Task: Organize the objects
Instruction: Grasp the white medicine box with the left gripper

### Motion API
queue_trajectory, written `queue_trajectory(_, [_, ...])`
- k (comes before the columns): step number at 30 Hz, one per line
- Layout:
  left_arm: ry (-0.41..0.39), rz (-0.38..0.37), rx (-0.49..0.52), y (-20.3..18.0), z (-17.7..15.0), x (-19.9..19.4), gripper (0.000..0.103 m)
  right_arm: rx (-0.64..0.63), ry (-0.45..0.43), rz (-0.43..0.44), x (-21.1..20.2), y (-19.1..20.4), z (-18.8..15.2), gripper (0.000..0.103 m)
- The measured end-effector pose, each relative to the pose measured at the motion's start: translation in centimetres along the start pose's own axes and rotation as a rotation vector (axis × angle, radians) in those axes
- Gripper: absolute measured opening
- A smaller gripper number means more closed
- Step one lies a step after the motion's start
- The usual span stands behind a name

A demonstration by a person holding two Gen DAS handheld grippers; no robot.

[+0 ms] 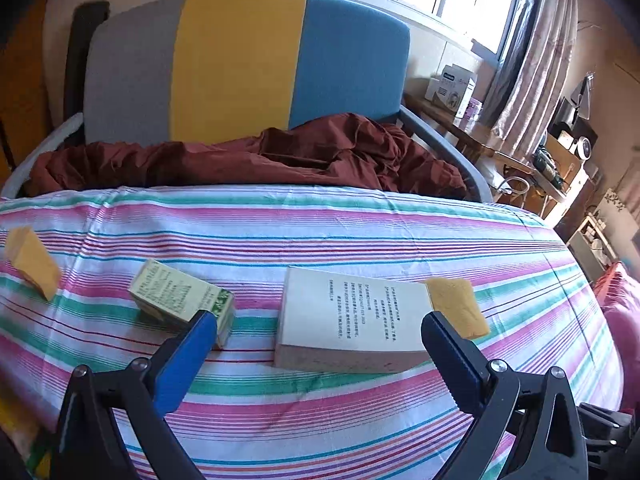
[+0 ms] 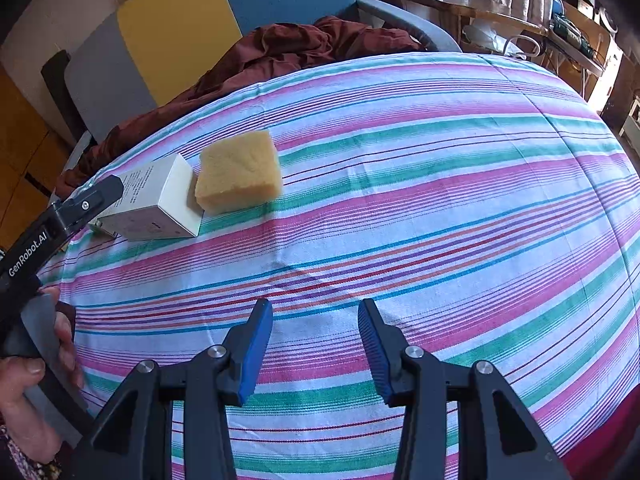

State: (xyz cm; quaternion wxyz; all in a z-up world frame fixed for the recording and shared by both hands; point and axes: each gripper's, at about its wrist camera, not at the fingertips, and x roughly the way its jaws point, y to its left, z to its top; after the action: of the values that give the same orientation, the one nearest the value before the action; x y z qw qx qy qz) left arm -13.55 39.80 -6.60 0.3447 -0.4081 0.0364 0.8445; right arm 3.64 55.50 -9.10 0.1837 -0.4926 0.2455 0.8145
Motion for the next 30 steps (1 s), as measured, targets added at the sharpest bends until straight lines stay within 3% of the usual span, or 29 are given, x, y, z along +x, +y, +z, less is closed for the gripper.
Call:
queue_trajectory(4, [0.02, -0.159, 0.024, -1.3, -1.2, -0.9, 0.103, 0.035, 0.008, 0.02, -0.2, -0.5, -0.1, 0.045])
queue_trajectory(8, [0.087, -0.31, 0.165, -4.4, -3.6, -2.8, 0.103, 0.088, 0.019, 0.029, -0.1, -1.4, -0.3, 0.045])
queue_trajectory(11, [0.117, -0.375, 0.251, -6.1, -5.2, -4.3, 0.103, 0.131, 0.029, 0.051, -0.2, -2.0, -0.3, 0.045])
queue_trajectory(12, [0.1, -0.361, 0.28, -6.5, -5.3, -4.8, 0.103, 0.138, 0.026, 0.05, -0.2, -2.0, -0.3, 0.045])
queue_trajectory(14, [0.031, -0.242, 0.322, -6.9, -4.6, -5.3, 0.103, 0.148, 0.015, 0.043, -0.5, -2.2, -0.3, 0.045])
queue_trajectory(17, [-0.013, -0.102, 0.32, -6.3, -1.6, -4.3, 0.103, 0.152, 0.011, 0.048, -0.6, -2.3, -0.2, 0.045])
queue_trajectory(20, [-0.004, -0.063, 0.352, -5.8, 1.7, -2.0, 0.103, 0.164, 0.022, 0.059, -0.4, -2.4, -0.1, 0.045])
queue_trajectory(24, [0.096, -0.074, 0.376, -5.8, 4.4, 2.0, 0.103, 0.176, 0.034, 0.066, -0.2, -2.8, -0.2, 0.045])
queue_trajectory(27, [0.25, -0.107, 0.405, -5.6, 3.9, 5.0, 0.103, 0.199, 0.042, 0.072, -0.1, -3.5, -0.2, 0.045])
queue_trajectory(30, [0.364, -0.146, 0.479, -5.5, 1.6, 5.2, 0.103, 0.236, 0.046, 0.08, -0.7, -4.3, -0.6, 0.045])
